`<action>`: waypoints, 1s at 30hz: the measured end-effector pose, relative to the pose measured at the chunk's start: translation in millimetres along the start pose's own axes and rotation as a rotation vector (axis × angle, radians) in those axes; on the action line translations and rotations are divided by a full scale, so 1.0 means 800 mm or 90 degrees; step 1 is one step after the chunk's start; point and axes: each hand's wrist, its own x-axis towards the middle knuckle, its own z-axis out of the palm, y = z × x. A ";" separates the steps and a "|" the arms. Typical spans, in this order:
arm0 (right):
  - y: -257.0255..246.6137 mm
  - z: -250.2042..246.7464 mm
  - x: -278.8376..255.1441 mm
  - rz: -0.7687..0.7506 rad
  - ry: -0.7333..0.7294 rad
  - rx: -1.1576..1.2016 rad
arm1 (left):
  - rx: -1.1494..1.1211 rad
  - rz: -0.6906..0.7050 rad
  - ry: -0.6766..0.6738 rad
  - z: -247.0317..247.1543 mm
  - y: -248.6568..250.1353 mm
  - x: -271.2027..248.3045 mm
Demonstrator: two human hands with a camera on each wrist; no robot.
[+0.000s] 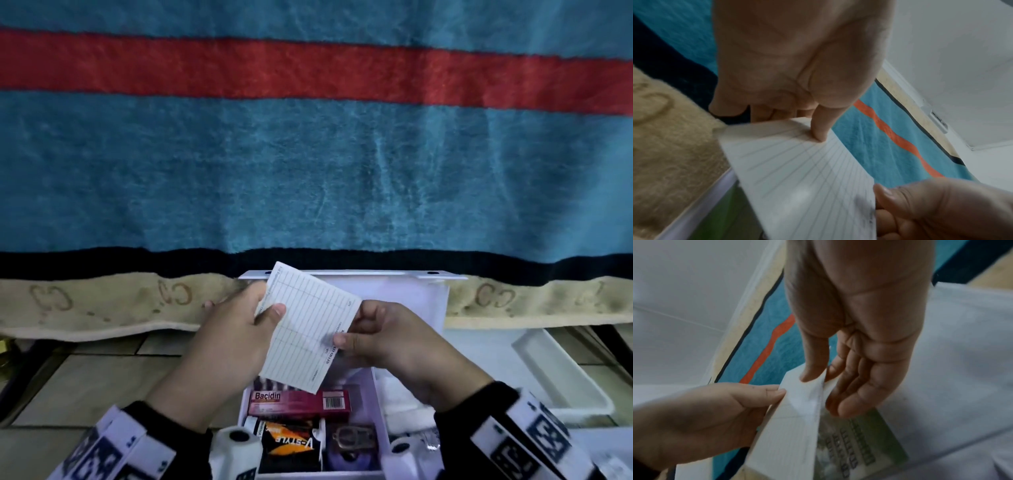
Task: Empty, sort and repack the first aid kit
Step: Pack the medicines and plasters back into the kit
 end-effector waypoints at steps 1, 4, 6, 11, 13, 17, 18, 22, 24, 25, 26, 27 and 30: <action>0.003 0.003 0.002 0.000 0.002 0.000 | 0.003 0.004 -0.004 0.000 0.000 -0.001; 0.001 0.000 0.011 -0.070 0.067 -0.006 | 0.047 0.047 -0.003 0.000 -0.009 -0.001; -0.010 -0.011 0.016 -0.160 0.129 0.061 | 0.094 0.104 0.019 0.000 -0.022 0.002; -0.046 -0.031 0.023 -0.319 0.204 0.176 | 0.284 0.266 0.031 0.013 -0.047 0.009; -0.051 -0.038 0.031 -0.337 0.233 0.132 | 0.291 0.253 0.019 0.013 -0.048 0.012; -0.046 -0.060 0.037 -0.397 0.309 -0.265 | 0.322 0.239 -0.018 0.005 -0.046 0.011; -0.047 -0.065 0.035 -0.412 0.325 -0.389 | 0.321 0.232 -0.020 0.005 -0.047 0.011; -0.054 -0.071 0.028 -0.363 0.291 -0.729 | 0.324 0.212 -0.003 0.007 -0.041 0.008; -0.057 -0.071 0.027 -0.307 0.261 -0.813 | 0.331 0.202 -0.004 0.007 -0.036 0.007; -0.057 -0.070 0.027 -0.288 0.248 -0.831 | 0.332 0.198 -0.005 0.007 -0.035 0.006; -0.059 -0.071 0.025 -0.273 0.242 -0.833 | 0.328 0.194 -0.008 0.007 -0.033 0.006; -0.061 -0.073 0.024 -0.262 0.240 -0.829 | 0.325 0.193 -0.009 0.006 -0.032 0.006; -0.069 -0.071 0.016 -0.258 0.212 -0.852 | 0.331 0.185 -0.013 0.006 -0.033 0.005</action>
